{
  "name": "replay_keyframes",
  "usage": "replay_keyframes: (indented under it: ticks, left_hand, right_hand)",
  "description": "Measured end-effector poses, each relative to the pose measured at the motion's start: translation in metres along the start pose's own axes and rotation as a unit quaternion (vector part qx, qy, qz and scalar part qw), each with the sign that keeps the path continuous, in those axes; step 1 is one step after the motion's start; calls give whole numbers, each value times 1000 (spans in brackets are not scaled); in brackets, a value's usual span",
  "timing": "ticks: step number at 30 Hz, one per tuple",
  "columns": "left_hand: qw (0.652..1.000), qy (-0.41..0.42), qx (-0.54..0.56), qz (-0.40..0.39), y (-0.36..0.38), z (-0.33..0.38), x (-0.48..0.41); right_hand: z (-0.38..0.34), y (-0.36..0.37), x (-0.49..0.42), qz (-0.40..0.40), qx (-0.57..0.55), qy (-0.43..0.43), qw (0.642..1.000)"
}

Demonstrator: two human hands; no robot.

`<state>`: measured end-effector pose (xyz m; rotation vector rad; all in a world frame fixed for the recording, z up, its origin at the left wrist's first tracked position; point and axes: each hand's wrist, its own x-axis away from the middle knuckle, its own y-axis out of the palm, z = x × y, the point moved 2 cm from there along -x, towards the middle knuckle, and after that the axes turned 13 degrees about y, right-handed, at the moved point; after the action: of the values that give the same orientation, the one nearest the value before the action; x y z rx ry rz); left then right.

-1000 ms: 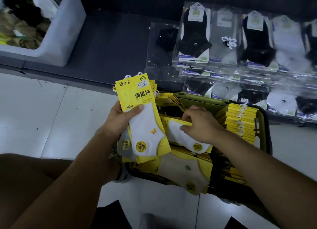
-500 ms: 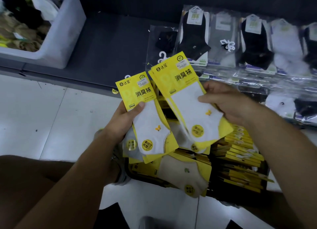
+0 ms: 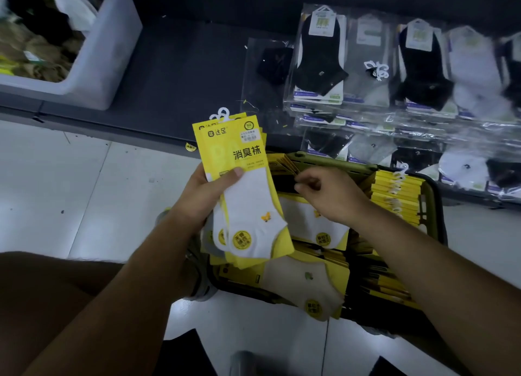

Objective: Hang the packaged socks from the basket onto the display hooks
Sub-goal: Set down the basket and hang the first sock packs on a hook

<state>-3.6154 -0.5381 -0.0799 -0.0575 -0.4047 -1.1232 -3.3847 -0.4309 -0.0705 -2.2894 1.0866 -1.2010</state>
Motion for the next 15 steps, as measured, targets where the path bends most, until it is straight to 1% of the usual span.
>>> replay_keyframes:
  ticks: [2, 3, 5, 10, 15]
  left_hand:
    - [1000, -3, 1, 7, -9, 3, -2]
    - [1000, -4, -3, 10, -12, 3, -3]
    - [1000, -11, -11, 17, -15, 2, -3]
    - [999, -25, -12, 20, -16, -4, -2]
    - [999, -31, -9, 21, -15, -4, -4]
  right_hand:
    - [19, 4, -5, -6, 129, -2, 992]
    - [26, 8, -6, -16, 174, -3, 985]
    - [33, 16, -6, -21, 223, -14, 974]
    - [32, 23, -5, 25, 227, -39, 973]
    - [30, 24, -6, -17, 220, -38, 975]
